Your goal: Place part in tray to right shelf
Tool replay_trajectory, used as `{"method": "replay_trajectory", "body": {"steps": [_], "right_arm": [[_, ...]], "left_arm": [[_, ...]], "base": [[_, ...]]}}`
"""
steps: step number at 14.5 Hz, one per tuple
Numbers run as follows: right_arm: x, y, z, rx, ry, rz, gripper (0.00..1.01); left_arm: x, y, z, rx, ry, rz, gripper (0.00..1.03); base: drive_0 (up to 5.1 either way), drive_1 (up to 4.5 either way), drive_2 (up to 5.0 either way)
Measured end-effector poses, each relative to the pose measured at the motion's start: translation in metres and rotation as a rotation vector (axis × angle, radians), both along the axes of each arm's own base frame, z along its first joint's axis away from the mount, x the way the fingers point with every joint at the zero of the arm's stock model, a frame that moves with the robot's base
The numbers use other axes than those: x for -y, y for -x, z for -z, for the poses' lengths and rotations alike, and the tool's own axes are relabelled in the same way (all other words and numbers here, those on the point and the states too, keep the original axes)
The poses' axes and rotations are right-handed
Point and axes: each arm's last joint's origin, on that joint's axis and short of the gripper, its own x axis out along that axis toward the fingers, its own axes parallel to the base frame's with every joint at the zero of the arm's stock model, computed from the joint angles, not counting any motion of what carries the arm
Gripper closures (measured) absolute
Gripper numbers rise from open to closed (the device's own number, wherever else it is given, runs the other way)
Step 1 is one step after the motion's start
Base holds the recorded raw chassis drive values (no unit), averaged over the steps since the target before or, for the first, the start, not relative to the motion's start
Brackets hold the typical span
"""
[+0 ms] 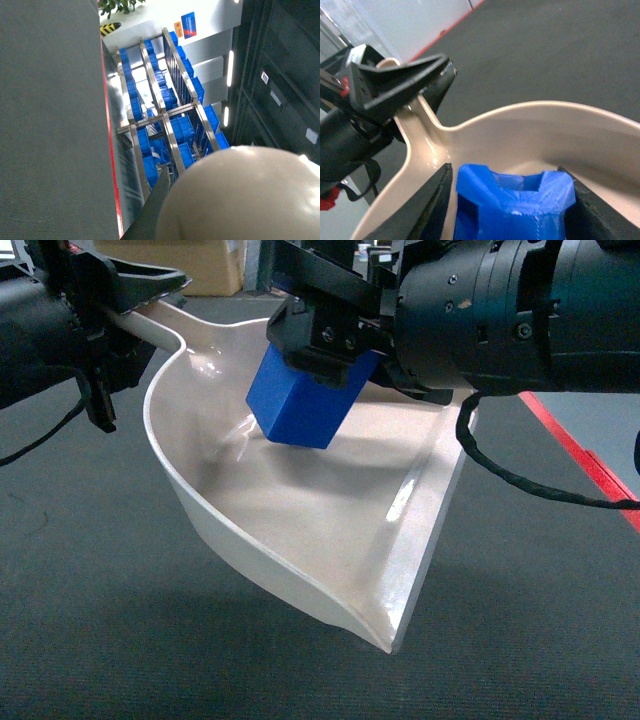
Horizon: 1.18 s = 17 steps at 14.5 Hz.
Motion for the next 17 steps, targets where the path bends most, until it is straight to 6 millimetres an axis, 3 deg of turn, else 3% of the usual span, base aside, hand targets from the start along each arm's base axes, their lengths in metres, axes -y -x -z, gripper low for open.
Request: {"method": "replay_trajectory", "body": {"steps": [1,2,3,4,5,8,10,14,15,16,17], "right_arm": [[0.008,0.002,-0.015,0.061,-0.043,0.028,0.23],[0.040,0.015,-0.040,0.159,-0.050,0.112,0.04],[0.107,0.056,-0.051,0.342,0.110,0.360,0.03],[0.147,0.093,-0.025,0.347,0.287,0.490,0.03],[0.154,0.116,-0.004,0.321,0.350,0.493,0.03],[0.153,0.118,-0.008,0.364,0.364,0.492,0.04],[0.158,0.131,0.000,0.381,0.331,0.653,0.29],[0.178,0.164,0.028,0.359,0.325,0.690,0.95],[0.178,0.170,0.034,0.351,0.325,0.682,0.99],[0.178,0.173,0.036,0.353,0.324,0.682,0.92],[0.178,0.173,0.035,0.359,0.322,0.683,0.79]], "left_arm": [[0.000,0.000,0.000,-0.001,-0.003,-0.001,0.91],[0.000,0.000,0.000,-0.001,-0.003,-0.001,0.91],[0.000,0.000,0.000,0.000,-0.003,-0.002,0.91],[0.000,0.000,0.000,-0.001,-0.004,0.000,0.91],[0.000,0.000,0.000,-0.001,-0.003,0.000,0.91],[0.000,0.000,0.000,0.000,-0.003,0.000,0.91],[0.000,0.000,0.000,0.000,-0.003,0.000,0.91],[-0.001,0.000,0.000,0.000,-0.003,-0.003,0.91],[0.000,0.000,0.000,-0.001,-0.004,-0.002,0.91],[0.000,0.000,0.000,0.000,-0.004,0.000,0.91],[0.000,0.000,0.000,-0.001,-0.004,0.000,0.91]], "base": [[0.0,0.00,0.0],[0.0,0.00,0.0],[0.0,0.00,0.0],[0.0,0.00,0.0],[0.0,0.00,0.0],[0.0,0.00,0.0],[0.0,0.00,0.0],[0.0,0.00,0.0],[0.0,0.00,0.0],[0.0,0.00,0.0],[0.0,0.00,0.0]]}}
